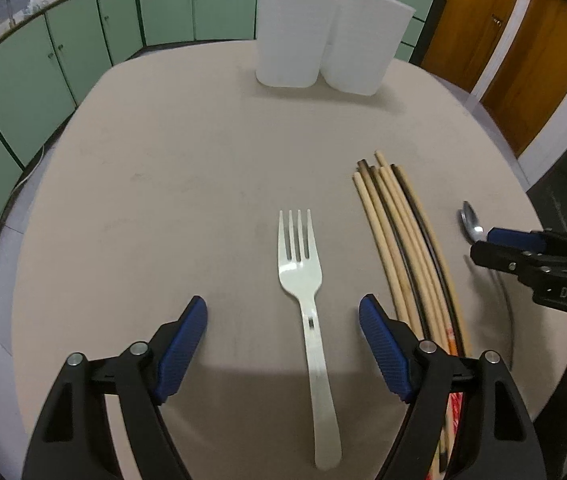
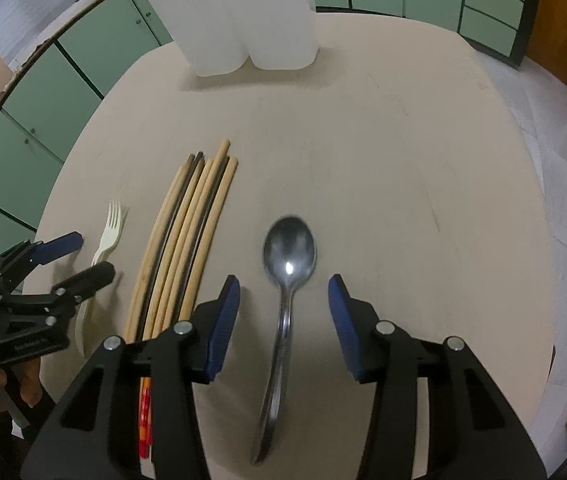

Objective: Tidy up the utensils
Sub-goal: 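Lower the left tool toward the white fork while the right tool approaches the metal spoon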

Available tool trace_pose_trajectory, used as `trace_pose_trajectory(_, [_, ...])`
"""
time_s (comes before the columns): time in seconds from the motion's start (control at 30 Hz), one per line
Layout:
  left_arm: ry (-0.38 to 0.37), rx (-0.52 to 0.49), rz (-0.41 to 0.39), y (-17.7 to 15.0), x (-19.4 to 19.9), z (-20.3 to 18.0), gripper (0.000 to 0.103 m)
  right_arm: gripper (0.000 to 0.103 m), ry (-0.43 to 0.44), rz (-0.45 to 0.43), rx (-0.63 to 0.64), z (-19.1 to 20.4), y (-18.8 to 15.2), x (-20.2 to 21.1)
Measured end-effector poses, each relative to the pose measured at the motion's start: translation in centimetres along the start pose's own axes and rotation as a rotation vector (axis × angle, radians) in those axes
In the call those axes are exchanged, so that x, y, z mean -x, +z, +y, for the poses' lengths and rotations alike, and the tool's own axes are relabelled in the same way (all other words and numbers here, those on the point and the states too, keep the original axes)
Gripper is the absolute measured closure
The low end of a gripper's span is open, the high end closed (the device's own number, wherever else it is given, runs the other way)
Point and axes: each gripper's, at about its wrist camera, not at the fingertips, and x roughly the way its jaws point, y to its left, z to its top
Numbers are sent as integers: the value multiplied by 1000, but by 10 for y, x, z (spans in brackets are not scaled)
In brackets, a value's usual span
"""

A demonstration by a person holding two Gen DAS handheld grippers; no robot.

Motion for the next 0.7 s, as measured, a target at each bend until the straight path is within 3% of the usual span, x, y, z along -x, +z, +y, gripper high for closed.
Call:
trace_pose_trajectory(0.13, [40, -18, -15, -3, 3, -4, 29, 59, -20, 1, 26, 1, 5, -1])
trace_pose_trajectory(0.2, [53, -35, -31, -6, 6, -5, 41, 63, -38, -3, 55, 4, 5, -1])
trace_pose_trajectory(0.27, [50, -34, -37, -7, 8, -3, 46, 67, -47, -5, 66, 5, 9, -4])
trace_pose_trajectory(0.5, [66, -68, -1, 4, 3, -8, 46, 75, -41, 20, 79, 5, 14, 0])
trace_pose_trajectory(0.7, [42, -93, 80, 20, -5, -9, 42, 71, -36, 58, 95, 6, 20, -1])
